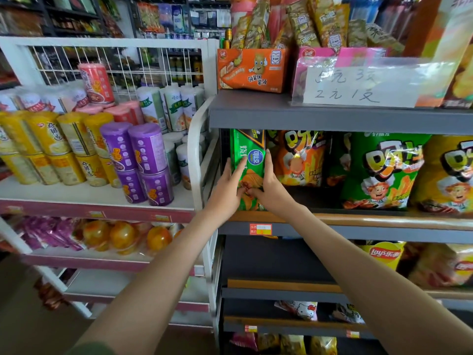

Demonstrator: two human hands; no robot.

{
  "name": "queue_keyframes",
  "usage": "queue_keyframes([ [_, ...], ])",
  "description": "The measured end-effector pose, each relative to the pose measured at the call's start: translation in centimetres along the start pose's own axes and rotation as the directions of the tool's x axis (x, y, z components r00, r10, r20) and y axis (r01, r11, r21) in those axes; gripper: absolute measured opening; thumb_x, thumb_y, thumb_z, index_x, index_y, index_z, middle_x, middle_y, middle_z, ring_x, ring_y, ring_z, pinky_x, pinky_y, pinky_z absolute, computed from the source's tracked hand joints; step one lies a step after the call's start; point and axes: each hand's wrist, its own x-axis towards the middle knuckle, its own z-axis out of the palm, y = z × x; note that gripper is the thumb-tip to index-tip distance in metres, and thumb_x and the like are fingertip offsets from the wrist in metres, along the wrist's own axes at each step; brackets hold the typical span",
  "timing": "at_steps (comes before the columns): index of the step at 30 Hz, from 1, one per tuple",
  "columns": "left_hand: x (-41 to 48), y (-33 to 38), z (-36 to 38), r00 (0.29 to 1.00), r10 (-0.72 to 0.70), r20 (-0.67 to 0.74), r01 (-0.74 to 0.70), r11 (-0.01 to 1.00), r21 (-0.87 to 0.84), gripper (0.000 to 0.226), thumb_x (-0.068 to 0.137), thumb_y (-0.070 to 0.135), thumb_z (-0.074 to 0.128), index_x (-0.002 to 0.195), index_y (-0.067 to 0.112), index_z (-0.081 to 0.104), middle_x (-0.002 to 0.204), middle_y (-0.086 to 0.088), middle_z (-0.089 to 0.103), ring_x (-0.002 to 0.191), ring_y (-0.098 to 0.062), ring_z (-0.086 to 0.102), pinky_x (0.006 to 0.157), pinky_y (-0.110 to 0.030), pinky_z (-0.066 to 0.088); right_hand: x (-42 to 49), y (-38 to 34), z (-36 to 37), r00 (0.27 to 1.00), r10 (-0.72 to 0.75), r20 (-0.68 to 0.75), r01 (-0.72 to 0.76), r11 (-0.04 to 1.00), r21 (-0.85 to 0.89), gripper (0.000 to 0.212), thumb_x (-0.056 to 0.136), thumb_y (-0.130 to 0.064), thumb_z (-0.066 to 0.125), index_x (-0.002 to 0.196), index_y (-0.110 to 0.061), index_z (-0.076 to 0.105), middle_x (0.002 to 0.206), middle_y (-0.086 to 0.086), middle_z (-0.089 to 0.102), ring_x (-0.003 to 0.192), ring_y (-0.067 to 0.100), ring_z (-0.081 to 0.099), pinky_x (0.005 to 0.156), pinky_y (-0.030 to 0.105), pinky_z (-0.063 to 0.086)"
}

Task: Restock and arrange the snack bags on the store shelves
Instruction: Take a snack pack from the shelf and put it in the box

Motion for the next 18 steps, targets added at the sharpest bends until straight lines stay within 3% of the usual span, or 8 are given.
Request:
queue_keyframes([
  [2,-0.7,0.3,0.6,0.998,0.004,-0.062,0.003,0.994,0.112,0.070,0.095,0.009,0.052,0.152,0.025,0.014,0.159,-0.015,0.001,0.143,-0.032,0.020,0.106,-0.038,0.032,-0.6,0.1,0.5,0.994,-0.077,-0.078,0.066,0.989,-0.132,0.098,0.086,0.005,0.058,0.150,-0.016,-0.013,0.158,0.012,0.010,0.145,0.025,0.016,0.115,0.041,0.028],
  [4,-1.5,0.8,1.6,0.996,-0.004,-0.093,0.018,0.988,0.151,0.063,0.095,0.012,0.050,0.151,0.019,0.024,0.158,-0.019,0.007,0.142,-0.036,0.021,0.110,-0.045,0.030,-1.7,0.4,1.0,0.986,-0.106,-0.126,0.067,0.958,-0.279,0.087,0.087,0.001,0.054,0.152,-0.016,0.000,0.158,0.015,0.013,0.146,0.029,0.010,0.118,0.045,0.020],
  [7,-3.5,1.6,3.7,0.979,0.004,-0.204,0.032,0.985,0.172,0.054,0.087,0.013,0.048,0.140,0.007,0.044,0.147,-0.030,0.030,0.129,-0.047,0.040,0.105,-0.055,0.038,-4.3,0.9,1.5,0.972,-0.140,-0.191,0.057,0.921,-0.385,0.059,0.090,-0.007,0.052,0.145,-0.003,0.031,0.148,0.021,0.034,0.139,0.035,0.028,0.115,0.046,0.024],
  [9,-5.6,2.1,5.5,0.966,0.045,-0.255,0.008,0.979,0.206,0.053,0.082,0.014,0.046,0.134,0.004,0.051,0.142,-0.029,0.040,0.128,-0.046,0.043,0.106,-0.057,0.033,-6.4,2.1,2.1,0.954,-0.229,-0.192,0.121,0.884,-0.452,0.050,0.089,-0.012,0.046,0.137,0.001,0.043,0.140,0.021,0.045,0.132,0.037,0.039,0.112,0.049,0.027],
  [11,-8.0,2.5,7.6,0.969,0.062,-0.240,-0.010,0.977,0.211,0.053,0.085,0.017,0.040,0.135,0.003,0.049,0.145,-0.024,0.040,0.134,-0.041,0.038,0.109,-0.055,0.025,-8.6,4.2,2.6,0.945,-0.303,-0.118,0.205,0.836,-0.509,0.052,0.087,-0.016,0.040,0.137,-0.001,0.045,0.141,0.019,0.046,0.133,0.034,0.038,0.114,0.047,0.022],
  [15,-13.6,2.1,12.3,0.990,-0.016,-0.141,0.034,0.991,0.131,0.056,0.089,0.015,0.041,0.143,0.002,0.037,0.152,-0.019,0.029,0.141,-0.035,0.026,0.112,-0.055,0.028,-13.1,9.1,3.4,0.932,-0.355,0.079,0.343,0.784,-0.517,0.055,0.089,-0.011,0.042,0.142,-0.002,0.037,0.149,0.016,0.037,0.141,0.027,0.021,0.118,0.039,0.007],
  [18,-17.8,2.4,16.1,0.979,-0.183,-0.084,0.192,0.976,0.105,0.058,0.089,0.007,0.053,0.144,0.005,0.035,0.153,-0.016,0.028,0.141,-0.032,0.024,0.112,-0.051,0.029,-17.0,13.1,4.4,0.932,-0.279,0.233,0.360,0.799,-0.482,0.060,0.088,-0.010,0.042,0.147,-0.006,0.028,0.153,0.013,0.030,0.143,0.024,0.015,0.118,0.035,0.002],
])
